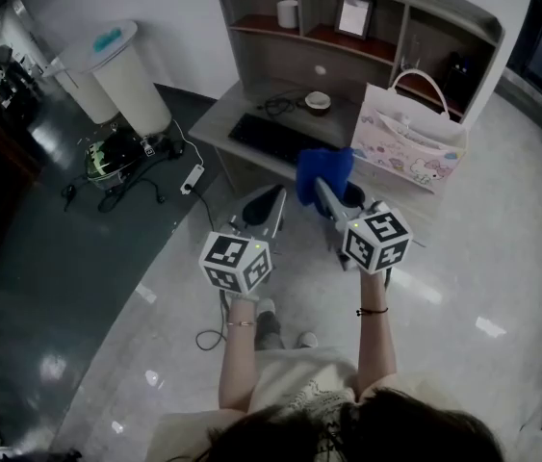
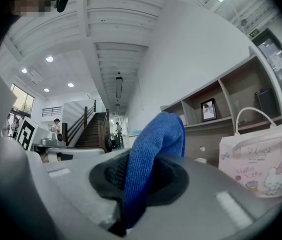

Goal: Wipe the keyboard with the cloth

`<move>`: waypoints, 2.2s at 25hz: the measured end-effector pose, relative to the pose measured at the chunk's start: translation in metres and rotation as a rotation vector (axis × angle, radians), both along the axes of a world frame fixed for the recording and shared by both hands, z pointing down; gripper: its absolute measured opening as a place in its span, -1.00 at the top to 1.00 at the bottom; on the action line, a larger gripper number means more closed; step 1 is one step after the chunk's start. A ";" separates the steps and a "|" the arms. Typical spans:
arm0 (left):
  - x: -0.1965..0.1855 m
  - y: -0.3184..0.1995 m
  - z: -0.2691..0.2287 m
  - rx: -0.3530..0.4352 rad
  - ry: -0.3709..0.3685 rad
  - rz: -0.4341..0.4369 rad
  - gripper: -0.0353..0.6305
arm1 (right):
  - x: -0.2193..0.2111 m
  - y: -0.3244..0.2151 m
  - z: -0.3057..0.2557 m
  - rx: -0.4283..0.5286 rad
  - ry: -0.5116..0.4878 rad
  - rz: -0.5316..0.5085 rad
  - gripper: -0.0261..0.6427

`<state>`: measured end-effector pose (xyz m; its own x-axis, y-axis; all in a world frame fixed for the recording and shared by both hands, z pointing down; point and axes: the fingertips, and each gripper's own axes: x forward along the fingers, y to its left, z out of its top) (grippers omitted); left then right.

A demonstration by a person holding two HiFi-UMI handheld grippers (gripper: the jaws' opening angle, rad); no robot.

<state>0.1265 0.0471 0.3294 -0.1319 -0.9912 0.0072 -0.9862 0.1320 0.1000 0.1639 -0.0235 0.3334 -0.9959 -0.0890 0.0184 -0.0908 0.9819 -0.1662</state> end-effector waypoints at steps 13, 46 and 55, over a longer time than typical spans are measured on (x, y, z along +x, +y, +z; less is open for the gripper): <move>-0.073 -0.032 0.012 -0.020 0.025 0.062 0.88 | -0.067 -0.031 0.014 -0.023 0.026 0.066 0.74; -0.185 -0.075 0.044 -0.059 0.080 0.284 0.88 | -0.168 -0.061 0.043 -0.058 0.079 0.264 0.75; -0.211 -0.130 0.041 -0.061 0.091 0.296 0.88 | -0.195 -0.118 0.046 -0.069 0.097 0.268 0.74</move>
